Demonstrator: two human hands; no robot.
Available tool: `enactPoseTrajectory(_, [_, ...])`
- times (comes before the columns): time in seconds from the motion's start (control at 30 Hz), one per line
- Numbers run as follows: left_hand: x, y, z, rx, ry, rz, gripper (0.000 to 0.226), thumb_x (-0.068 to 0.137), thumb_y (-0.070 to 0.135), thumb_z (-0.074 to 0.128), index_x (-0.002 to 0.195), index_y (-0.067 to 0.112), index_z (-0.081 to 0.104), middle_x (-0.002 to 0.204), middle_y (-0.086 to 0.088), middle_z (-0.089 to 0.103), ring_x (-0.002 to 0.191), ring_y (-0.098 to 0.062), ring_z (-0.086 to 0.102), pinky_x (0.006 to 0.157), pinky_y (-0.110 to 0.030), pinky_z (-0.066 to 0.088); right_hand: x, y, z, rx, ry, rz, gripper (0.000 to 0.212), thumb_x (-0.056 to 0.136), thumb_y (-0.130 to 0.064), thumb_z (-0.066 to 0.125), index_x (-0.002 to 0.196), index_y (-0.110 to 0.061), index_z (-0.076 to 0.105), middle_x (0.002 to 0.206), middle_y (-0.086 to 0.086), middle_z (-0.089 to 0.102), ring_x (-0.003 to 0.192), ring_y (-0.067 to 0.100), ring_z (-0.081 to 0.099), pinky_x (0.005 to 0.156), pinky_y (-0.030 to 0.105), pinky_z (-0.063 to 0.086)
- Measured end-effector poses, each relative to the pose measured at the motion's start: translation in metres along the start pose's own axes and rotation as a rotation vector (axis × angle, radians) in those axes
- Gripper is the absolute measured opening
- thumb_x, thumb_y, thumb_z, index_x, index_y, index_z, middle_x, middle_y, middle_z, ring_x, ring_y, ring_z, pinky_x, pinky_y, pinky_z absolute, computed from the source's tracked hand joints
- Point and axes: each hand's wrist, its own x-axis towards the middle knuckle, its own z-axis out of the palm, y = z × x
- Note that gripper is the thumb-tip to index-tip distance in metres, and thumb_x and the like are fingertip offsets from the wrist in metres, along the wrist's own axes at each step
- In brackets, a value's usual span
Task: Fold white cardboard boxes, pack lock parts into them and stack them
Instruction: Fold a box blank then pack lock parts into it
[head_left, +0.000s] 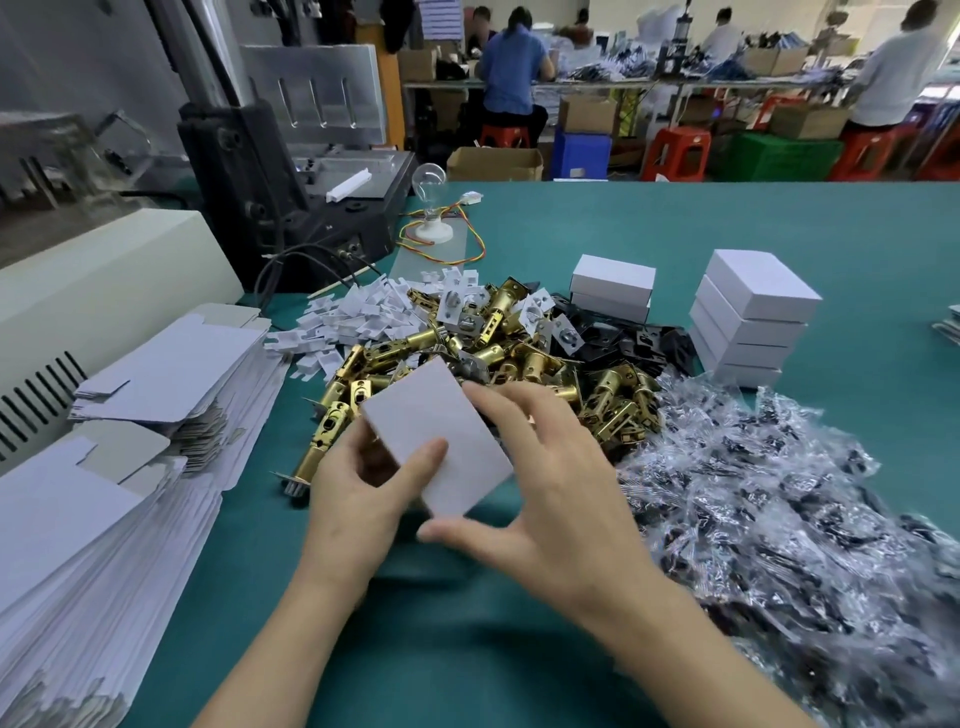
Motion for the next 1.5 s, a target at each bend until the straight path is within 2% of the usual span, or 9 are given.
enactPoseTrajectory(0.17, [-0.005,0.001,0.004,-0.188,-0.02,-0.117,0.045,0.064,0.054,0.085,0.107,0.042,0.076,0.108,0.0,0.08,0.098,-0.021,0.078,0.071,-0.033,0.064,0.002,-0.02,0.008,-0.172,-0.076,0.033,0.086,0.08,-0.061,0.07,0.152,-0.026,0.037,0.127,-0.001,0.05,0.114,0.021,0.052,0.091,0.035,0.047])
enactPoseTrajectory(0.33, [-0.004,0.01,0.003,-0.412,-0.084,-0.095,0.046,0.079,0.067,0.075,0.103,0.028,0.078,0.105,-0.011,0.079,0.092,-0.023,0.078,0.065,-0.036,0.063,0.03,-0.016,-0.028,0.259,-0.067,0.089,0.077,0.079,-0.035,0.08,0.147,-0.027,0.045,0.131,-0.008,0.058,0.118,0.011,0.054,0.098,0.027,0.045])
enactPoseTrajectory(0.53, [-0.004,0.009,0.0,-0.328,-0.053,-0.102,0.036,0.096,0.051,0.054,0.098,0.02,0.072,0.106,-0.02,0.078,0.099,-0.034,0.077,0.066,-0.035,0.064,0.129,0.068,-0.105,0.408,0.066,0.316,0.085,0.075,-0.037,0.088,0.145,-0.04,0.039,0.112,-0.005,0.063,0.09,0.005,0.069,0.065,0.014,0.055])
enactPoseTrajectory(0.67, [-0.003,0.008,0.005,-0.259,-0.087,-0.104,0.045,0.091,0.052,0.064,0.103,0.009,0.068,0.102,-0.017,0.079,0.094,-0.033,0.078,0.064,-0.034,0.064,0.187,0.149,-0.095,0.245,0.031,0.495,0.09,0.08,-0.02,0.088,0.154,-0.023,0.037,0.143,0.007,0.051,0.123,0.027,0.056,0.087,0.027,0.048])
enactPoseTrajectory(0.77, [-0.001,0.006,0.009,-0.229,-0.128,-0.104,0.043,0.083,0.059,0.064,0.095,0.018,0.074,0.1,-0.015,0.079,0.092,-0.031,0.079,0.064,-0.034,0.064,0.206,0.196,-0.081,0.194,-0.064,0.612,0.1,0.081,-0.013,0.087,0.161,-0.02,0.026,0.157,0.016,0.038,0.138,0.034,0.044,0.097,0.033,0.042])
enactPoseTrajectory(0.97, [0.003,-0.001,0.013,-0.12,-0.208,-0.117,0.025,0.091,0.05,0.072,0.085,0.026,0.075,0.098,-0.008,0.079,0.093,-0.024,0.078,0.065,-0.03,0.063,0.226,0.243,-0.059,0.172,-0.169,0.684,0.103,0.082,-0.005,0.085,0.161,-0.026,0.023,0.155,0.023,0.039,0.133,0.034,0.045,0.095,0.037,0.044])
enactPoseTrajectory(1.1, [0.006,-0.006,0.014,-0.138,-0.231,-0.128,0.029,0.08,0.052,0.075,0.086,0.024,0.076,0.097,-0.009,0.079,0.091,-0.024,0.078,0.062,-0.03,0.062,0.237,0.262,-0.056,0.149,-0.192,0.705,0.09,0.084,-0.004,0.082,0.158,-0.022,0.033,0.155,0.021,0.039,0.137,0.036,0.043,0.108,0.041,0.042])
enactPoseTrajectory(1.27, [0.009,-0.012,0.018,-0.125,-0.277,-0.146,0.035,0.081,0.054,0.069,0.087,0.02,0.076,0.098,-0.008,0.079,0.093,-0.022,0.078,0.063,-0.029,0.062,0.245,0.272,-0.056,-0.142,-0.413,0.691,0.077,0.085,-0.009,0.083,0.151,-0.021,0.045,0.154,0.017,0.04,0.136,0.04,0.041,0.111,0.048,0.039])
enactPoseTrajectory(1.5, [0.008,-0.01,0.017,-0.134,-0.291,-0.144,0.036,0.081,0.053,0.07,0.087,0.018,0.075,0.098,-0.008,0.079,0.092,-0.023,0.078,0.063,-0.028,0.062,0.245,0.261,-0.06,-0.32,-0.486,0.61,0.079,0.086,-0.008,0.081,0.153,-0.022,0.043,0.155,0.018,0.042,0.137,0.04,0.042,0.109,0.043,0.039])
